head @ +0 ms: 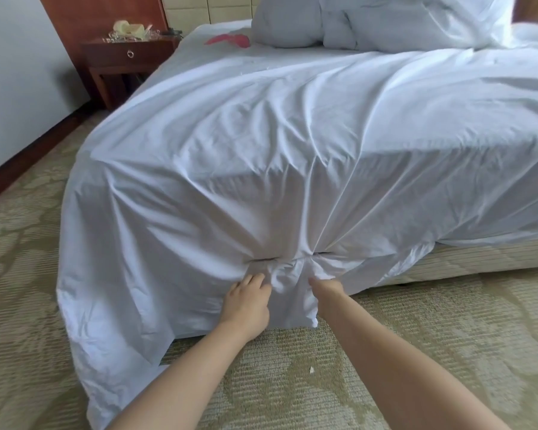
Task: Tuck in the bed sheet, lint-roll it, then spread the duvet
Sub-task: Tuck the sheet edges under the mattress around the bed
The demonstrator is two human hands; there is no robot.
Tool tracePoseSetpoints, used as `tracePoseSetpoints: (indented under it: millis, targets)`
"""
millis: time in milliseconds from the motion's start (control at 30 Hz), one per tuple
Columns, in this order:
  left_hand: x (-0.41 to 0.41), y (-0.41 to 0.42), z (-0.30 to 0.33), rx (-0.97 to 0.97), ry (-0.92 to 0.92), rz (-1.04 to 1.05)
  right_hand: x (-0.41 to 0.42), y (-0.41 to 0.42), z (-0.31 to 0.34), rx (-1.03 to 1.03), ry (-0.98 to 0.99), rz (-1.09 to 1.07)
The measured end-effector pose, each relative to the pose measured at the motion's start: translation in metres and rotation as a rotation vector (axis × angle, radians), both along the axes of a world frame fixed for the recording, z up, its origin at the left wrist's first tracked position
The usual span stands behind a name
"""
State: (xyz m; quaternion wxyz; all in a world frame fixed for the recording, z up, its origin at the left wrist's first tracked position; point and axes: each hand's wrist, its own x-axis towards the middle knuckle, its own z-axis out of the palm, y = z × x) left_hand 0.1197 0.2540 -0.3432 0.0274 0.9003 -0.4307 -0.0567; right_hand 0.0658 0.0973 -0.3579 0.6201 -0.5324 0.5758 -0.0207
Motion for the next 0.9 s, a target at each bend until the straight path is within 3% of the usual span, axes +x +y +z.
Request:
tracePoseSetpoints:
  millis: [67, 167, 300, 500, 667, 833, 900]
  targets:
    - [0.003, 0.003, -0.002, 0.025, 0.039, 0.019, 0.005, 0.002, 0.005, 0.030, -0.103, -0.003]
    - [0.003, 0.004, -0.004, 0.050, 0.067, 0.034, 0.011, 0.009, 0.018, 0.230, -0.356, -0.095]
    - [0.001, -0.007, -0.005, -0.030, 0.120, 0.128, 0.003, 0.006, 0.041, 0.335, -0.589, -0.147]
    - [-0.006, -0.028, -0.005, -0.073, 0.026, 0.225, -0.006, 0.003, 0.046, 0.302, -0.603, -0.096]
    - [-0.013, -0.046, -0.011, -0.135, 0.183, 0.384, -0.002, -0.003, 0.041, 0.272, -0.544, -0.106]
    - [0.001, -0.046, -0.026, -0.329, 0.425, 0.502, -0.006, -0.013, 0.045, 0.086, -0.427, 0.043]
    - [0.001, -0.043, -0.025, -0.436, 0.358, 0.564, -0.009, -0.016, 0.047, -0.050, -0.364, 0.172]
